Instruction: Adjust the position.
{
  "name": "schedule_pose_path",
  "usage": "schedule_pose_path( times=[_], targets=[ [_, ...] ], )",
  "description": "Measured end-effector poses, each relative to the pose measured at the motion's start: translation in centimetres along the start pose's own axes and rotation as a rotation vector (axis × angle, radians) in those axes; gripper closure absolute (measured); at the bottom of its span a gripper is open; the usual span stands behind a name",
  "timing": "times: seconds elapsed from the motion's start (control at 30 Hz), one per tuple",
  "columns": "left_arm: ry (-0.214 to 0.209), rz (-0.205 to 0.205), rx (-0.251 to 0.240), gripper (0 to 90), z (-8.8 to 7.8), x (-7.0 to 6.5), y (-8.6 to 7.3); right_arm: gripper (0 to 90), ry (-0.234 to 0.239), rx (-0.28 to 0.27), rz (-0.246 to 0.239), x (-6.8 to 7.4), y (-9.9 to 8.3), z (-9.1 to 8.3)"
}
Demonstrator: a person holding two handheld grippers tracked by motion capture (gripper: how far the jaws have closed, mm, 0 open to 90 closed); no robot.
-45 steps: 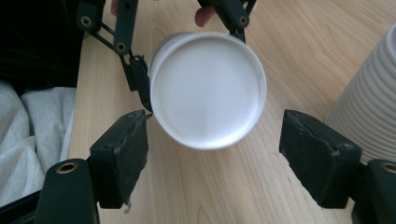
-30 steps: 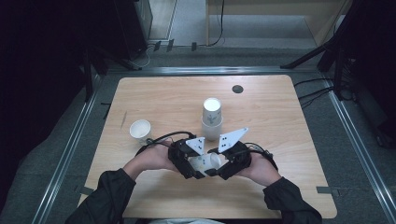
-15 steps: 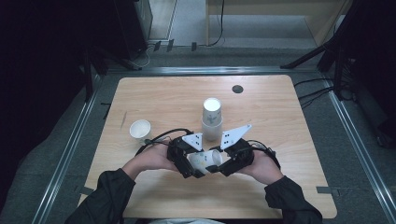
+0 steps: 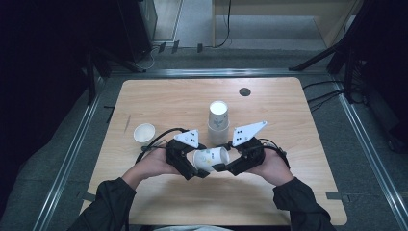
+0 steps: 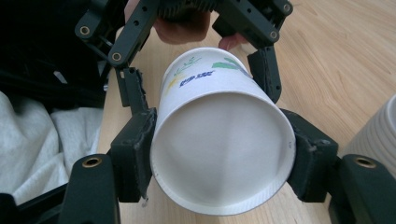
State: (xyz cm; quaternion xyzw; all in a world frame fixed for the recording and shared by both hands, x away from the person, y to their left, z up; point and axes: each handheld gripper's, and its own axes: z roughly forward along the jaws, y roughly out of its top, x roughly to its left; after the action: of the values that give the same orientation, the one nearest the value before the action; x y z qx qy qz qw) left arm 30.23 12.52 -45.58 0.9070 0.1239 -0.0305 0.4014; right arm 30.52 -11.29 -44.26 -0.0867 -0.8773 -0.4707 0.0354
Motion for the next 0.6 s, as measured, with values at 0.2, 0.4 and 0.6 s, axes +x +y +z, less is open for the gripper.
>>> schedule_pose_path(
  times=[0.2,0.4,0.6],
  targets=[
    [0.021,-0.017,-0.065,7.8,-0.6,-0.6,-0.4,34.7,0.039,-0.033,0.000,-0.2,0.6,0.0],
    [0.017,-0.052,-0.154,7.8,-1.3,-0.9,-0.8,34.7,0.080,-0.061,-0.003,-0.4,1.2,0.3],
    [-0.001,-0.070,-0.203,8.5,-1.9,-0.8,-1.4,34.7,0.106,-0.103,0.005,-0.5,1.7,0.1]
  ],
)
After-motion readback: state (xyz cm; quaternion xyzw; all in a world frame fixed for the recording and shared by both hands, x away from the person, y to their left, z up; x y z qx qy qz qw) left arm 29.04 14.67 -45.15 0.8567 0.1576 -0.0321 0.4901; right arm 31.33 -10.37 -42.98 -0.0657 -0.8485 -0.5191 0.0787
